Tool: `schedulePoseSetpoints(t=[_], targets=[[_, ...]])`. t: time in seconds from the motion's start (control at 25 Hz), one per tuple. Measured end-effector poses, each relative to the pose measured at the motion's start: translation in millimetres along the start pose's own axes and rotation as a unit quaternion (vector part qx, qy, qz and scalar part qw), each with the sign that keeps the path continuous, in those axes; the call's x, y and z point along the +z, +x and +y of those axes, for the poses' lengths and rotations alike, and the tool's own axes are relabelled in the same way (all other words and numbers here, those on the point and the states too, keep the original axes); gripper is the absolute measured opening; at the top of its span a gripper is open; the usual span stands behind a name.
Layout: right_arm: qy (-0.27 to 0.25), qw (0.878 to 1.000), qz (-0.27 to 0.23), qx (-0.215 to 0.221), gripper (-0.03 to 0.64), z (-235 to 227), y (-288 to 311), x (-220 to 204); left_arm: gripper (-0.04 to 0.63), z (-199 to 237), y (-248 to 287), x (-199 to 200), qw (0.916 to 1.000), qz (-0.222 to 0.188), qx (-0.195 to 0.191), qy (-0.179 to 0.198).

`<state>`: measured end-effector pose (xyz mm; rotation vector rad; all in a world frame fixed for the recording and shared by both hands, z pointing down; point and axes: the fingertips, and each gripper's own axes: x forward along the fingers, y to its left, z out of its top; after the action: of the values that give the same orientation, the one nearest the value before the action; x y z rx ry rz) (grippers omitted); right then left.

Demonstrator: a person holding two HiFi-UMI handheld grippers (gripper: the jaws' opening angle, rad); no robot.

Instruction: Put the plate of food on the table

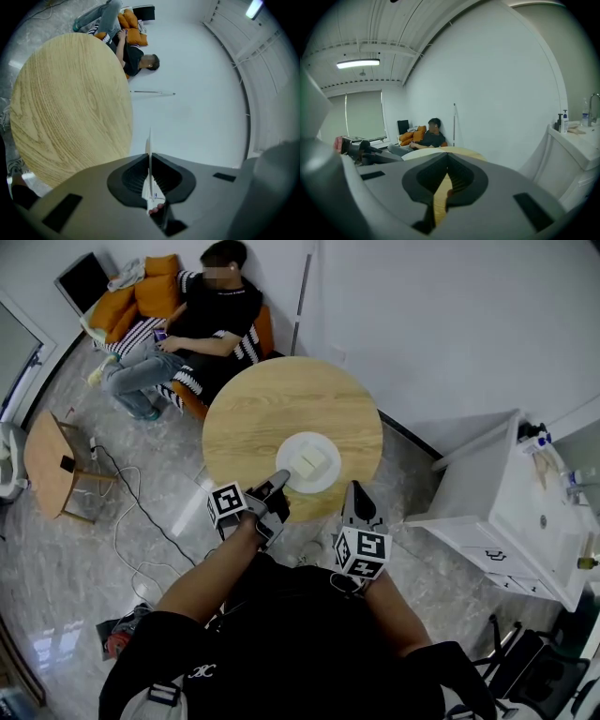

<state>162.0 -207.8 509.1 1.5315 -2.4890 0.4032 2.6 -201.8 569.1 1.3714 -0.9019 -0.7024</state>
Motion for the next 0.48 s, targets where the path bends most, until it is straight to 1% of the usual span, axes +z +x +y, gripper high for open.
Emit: schedulePoseSetpoints(t=[0.12,0.24,0.48], targets=[[-0.006,1.0,-0.001,-0.002,0.008,1.2,0.3,2.9,0.025,7.8,2.4,4.6,0.9999,-0.002,0.007,-0.007],[-0.011,1.0,-0.004,-0.013,0.008,-1.3,5.3,9.5,0.025,10.7,7.9,12.5,0.9999,0.004,0.008,-0.009],[-0.005,0.999,-0.009,-0.042,0.008,-9.9,14.6,16.4,0.025,10.2,20.6,25.0,0.9997,0.024,0.005,0.009]])
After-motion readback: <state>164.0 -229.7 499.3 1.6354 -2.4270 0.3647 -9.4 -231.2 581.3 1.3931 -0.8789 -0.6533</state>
